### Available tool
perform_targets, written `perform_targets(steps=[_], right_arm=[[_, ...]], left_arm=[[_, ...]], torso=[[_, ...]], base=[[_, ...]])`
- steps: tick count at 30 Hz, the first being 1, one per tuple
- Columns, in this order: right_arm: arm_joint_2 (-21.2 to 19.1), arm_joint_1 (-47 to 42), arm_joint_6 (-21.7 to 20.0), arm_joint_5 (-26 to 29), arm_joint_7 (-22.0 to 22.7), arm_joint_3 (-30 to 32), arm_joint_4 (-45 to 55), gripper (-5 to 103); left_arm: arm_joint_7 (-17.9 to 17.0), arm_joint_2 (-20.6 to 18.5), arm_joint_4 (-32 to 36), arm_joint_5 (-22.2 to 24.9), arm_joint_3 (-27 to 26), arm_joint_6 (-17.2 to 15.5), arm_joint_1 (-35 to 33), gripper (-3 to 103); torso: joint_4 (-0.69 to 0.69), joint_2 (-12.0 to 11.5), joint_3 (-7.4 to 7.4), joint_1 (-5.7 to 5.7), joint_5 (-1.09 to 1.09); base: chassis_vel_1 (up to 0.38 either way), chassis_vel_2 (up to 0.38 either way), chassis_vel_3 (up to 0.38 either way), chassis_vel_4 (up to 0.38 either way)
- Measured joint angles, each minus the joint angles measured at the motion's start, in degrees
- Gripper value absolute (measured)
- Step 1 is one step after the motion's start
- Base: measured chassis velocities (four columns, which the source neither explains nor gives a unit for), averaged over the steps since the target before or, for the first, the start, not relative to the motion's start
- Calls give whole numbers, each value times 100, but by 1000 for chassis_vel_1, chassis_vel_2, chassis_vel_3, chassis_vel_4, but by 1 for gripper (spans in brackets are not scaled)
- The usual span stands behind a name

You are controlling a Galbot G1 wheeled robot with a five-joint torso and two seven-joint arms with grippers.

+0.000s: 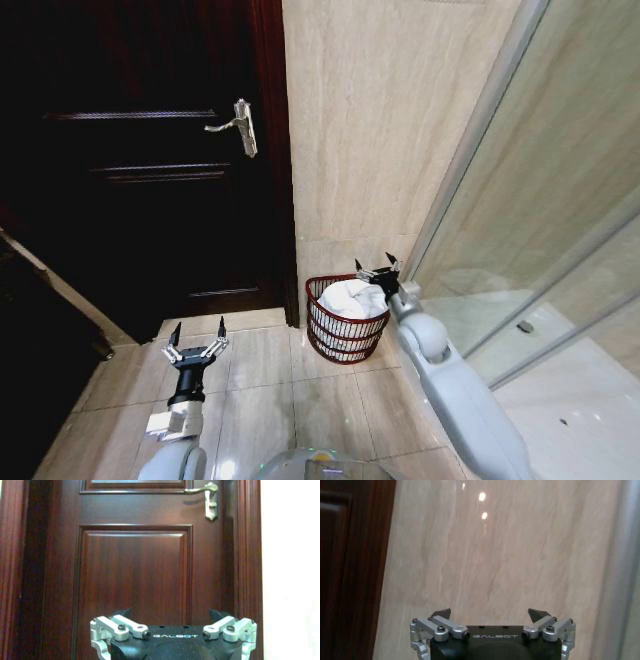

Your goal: Discard the used towel into the hamper.

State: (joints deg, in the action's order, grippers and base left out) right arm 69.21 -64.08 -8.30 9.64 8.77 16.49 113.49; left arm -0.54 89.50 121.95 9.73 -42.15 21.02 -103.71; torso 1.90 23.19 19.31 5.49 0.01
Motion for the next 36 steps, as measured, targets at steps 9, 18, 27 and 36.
perform_targets(steps=[9, 18, 27, 36], right_arm=[[1129, -1817, 431, -895, -476, 1158, 755, 100], [1445, -2486, 964, -1030, -561, 1412, 1212, 100], [1396, -2450, 931, -955, -531, 1468, 1286, 100], [1337, -2364, 926, -849, -536, 1471, 1129, 100]], left_arm=[[110, -62, 198, 428, 87, -431, 25, 100], [190, -156, 445, 419, 7, -666, -12, 100], [228, -168, 520, 291, -17, -847, -57, 100], [242, -140, 436, 217, -29, -827, -36, 100]], torso=[[-3, 0, 0, 0, -1], [-1, 0, 0, 0, -1], [-1, 0, 1, 1, -1], [-1, 0, 1, 1, -1]], base=[[0, 0, 0, 0], [0, 0, 0, 0], [0, 0, 0, 0], [6, 6, 5, 4]])
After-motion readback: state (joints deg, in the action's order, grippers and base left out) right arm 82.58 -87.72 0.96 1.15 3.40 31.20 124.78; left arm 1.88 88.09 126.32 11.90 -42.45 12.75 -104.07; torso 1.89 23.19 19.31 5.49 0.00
